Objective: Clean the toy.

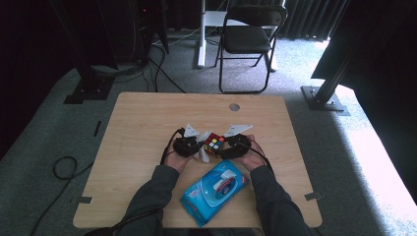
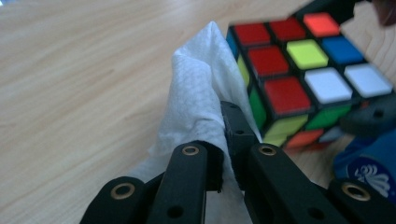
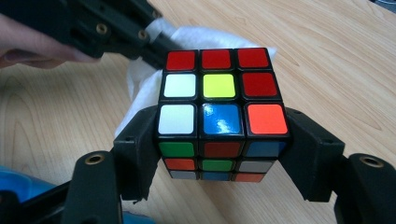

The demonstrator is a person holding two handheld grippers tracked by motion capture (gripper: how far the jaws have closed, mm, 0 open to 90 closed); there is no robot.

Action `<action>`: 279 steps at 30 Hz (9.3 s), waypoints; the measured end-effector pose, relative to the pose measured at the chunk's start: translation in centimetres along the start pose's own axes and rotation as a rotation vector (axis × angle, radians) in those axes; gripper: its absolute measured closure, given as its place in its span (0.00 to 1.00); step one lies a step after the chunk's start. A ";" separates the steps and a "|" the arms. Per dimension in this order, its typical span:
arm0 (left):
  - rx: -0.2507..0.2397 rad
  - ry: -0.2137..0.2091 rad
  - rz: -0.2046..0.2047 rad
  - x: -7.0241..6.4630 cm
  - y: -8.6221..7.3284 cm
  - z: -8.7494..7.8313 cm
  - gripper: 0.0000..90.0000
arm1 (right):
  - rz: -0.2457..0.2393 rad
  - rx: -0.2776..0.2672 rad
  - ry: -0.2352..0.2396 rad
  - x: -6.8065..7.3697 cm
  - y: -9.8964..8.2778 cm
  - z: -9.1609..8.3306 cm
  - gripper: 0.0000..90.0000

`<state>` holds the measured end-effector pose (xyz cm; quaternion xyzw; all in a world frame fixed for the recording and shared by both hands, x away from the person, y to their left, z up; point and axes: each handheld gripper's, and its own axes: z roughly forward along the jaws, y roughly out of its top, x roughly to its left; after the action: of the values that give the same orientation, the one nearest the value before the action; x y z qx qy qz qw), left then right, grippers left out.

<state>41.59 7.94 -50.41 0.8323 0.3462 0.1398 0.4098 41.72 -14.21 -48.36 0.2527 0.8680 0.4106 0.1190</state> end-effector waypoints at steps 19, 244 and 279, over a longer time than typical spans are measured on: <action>-0.007 -0.002 0.021 -0.1 0.2 -0.2 0.98 | 0.009 -0.008 0.004 -0.1 0.0 0.0 0.38; -0.044 -0.050 0.062 0.7 -0.2 -2.6 0.97 | 0.055 -0.035 -0.038 -1.8 -0.7 -0.7 0.38; -0.021 -0.051 0.057 0.7 -0.5 -1.9 0.97 | 0.060 0.018 -0.015 -2.6 -2.7 0.7 0.38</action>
<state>40.90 9.78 -49.71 0.8407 0.3106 0.1337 0.4230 43.25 -16.54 -50.91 0.2827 0.8629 0.4041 0.1108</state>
